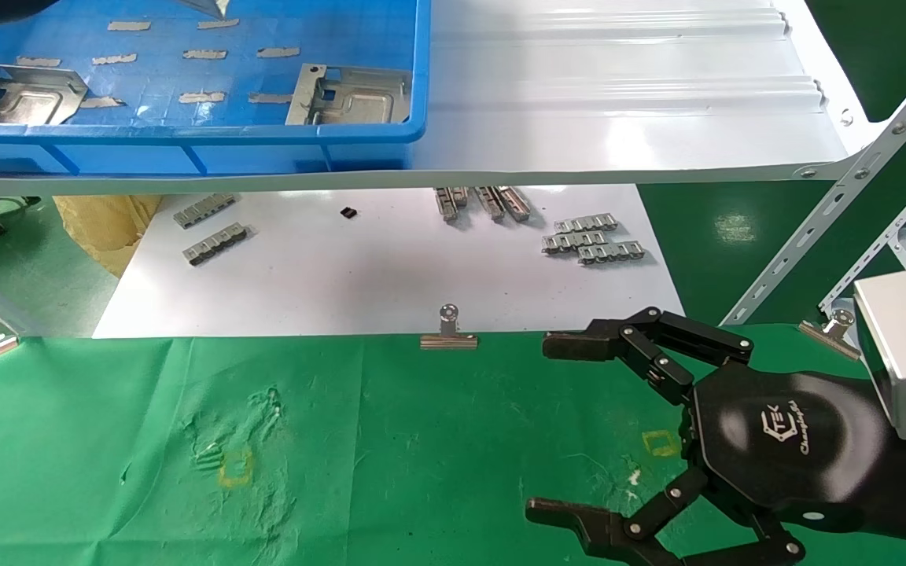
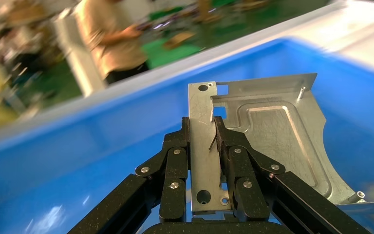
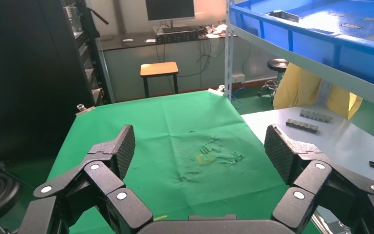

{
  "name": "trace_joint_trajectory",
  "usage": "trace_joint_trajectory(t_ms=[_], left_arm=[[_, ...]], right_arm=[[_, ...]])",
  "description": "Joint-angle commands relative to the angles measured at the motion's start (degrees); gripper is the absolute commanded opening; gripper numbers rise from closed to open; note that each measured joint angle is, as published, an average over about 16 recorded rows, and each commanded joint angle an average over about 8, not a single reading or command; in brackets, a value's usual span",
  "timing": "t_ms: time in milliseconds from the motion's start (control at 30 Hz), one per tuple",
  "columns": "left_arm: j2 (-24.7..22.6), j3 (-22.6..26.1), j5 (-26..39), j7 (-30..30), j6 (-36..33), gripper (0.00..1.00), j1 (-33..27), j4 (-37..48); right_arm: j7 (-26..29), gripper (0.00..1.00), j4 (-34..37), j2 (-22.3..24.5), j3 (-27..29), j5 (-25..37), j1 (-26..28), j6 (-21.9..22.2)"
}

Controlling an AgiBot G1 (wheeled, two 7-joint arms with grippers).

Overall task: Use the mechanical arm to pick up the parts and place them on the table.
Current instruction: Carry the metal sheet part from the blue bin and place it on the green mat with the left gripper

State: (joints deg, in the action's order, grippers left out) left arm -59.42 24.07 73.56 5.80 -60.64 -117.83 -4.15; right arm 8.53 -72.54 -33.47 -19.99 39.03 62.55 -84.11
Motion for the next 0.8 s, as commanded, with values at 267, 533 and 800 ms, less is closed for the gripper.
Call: trace_joint_trajectory(t_ms=[267, 533, 800], left_arm=[[4.15, -0.32, -1.66, 6.99, -24.03, 0.0, 0.21, -3.9], [7.52, 1.37, -5.34, 12.41, -31.42, 0.0, 6.68, -11.87], [14.62, 6.34, -14.55, 14.58, -31.02, 0.0, 17.73, -26.57]], right_arm=[[0.0, 1.0, 0.0, 0.0, -0.01, 0.0, 0.0, 0.0], [-0.01, 1.0, 0.0, 0.0, -0.01, -0.01, 0.0, 0.01], [-0.01, 1.0, 0.0, 0.01, -0.02, -0.01, 0.0, 0.01]])
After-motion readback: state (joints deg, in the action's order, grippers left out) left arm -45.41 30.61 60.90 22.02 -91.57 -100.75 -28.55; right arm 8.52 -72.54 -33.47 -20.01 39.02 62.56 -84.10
